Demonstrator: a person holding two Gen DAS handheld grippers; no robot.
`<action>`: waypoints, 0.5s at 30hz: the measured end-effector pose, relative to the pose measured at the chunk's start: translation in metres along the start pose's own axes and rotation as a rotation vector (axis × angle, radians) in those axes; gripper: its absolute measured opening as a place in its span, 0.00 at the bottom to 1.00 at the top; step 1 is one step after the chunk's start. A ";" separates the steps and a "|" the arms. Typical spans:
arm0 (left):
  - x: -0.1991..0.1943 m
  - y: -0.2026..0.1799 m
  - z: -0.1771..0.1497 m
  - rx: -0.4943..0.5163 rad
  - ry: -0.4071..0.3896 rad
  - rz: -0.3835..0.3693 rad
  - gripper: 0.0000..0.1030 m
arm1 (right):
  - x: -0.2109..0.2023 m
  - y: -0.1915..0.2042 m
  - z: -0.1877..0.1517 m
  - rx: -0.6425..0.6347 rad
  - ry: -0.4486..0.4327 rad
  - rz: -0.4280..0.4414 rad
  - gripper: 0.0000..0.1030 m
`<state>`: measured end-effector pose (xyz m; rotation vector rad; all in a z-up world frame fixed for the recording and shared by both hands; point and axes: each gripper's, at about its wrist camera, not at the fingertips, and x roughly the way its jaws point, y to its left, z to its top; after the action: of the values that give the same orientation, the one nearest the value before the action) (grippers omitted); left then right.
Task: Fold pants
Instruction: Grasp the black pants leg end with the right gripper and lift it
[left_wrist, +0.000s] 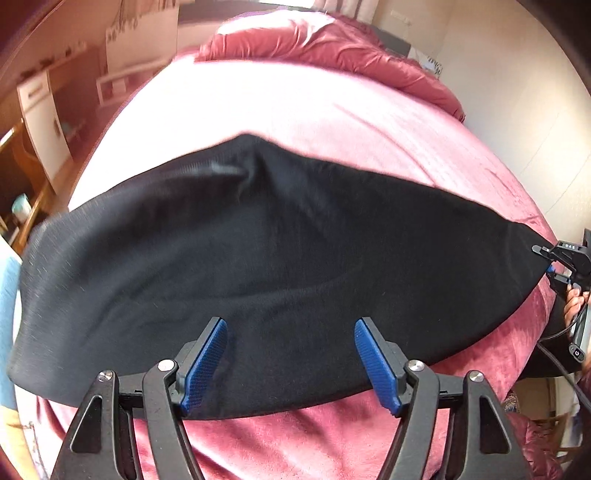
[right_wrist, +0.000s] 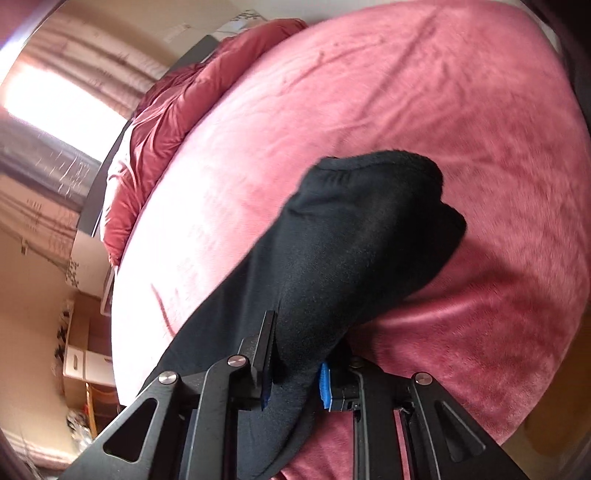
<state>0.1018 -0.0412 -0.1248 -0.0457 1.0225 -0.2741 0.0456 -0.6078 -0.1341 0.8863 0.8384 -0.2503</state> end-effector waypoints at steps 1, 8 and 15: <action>-0.005 -0.001 0.001 0.008 -0.017 0.006 0.71 | -0.002 0.006 0.000 -0.017 -0.003 0.000 0.19; -0.019 -0.004 0.009 0.054 -0.084 0.021 0.82 | -0.015 0.047 -0.003 -0.149 -0.009 0.030 0.18; -0.023 -0.001 0.004 0.038 -0.084 0.005 0.83 | -0.012 0.086 -0.010 -0.236 0.009 0.040 0.18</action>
<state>0.0941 -0.0367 -0.1030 -0.0199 0.9331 -0.2850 0.0771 -0.5478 -0.0784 0.6828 0.8391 -0.1096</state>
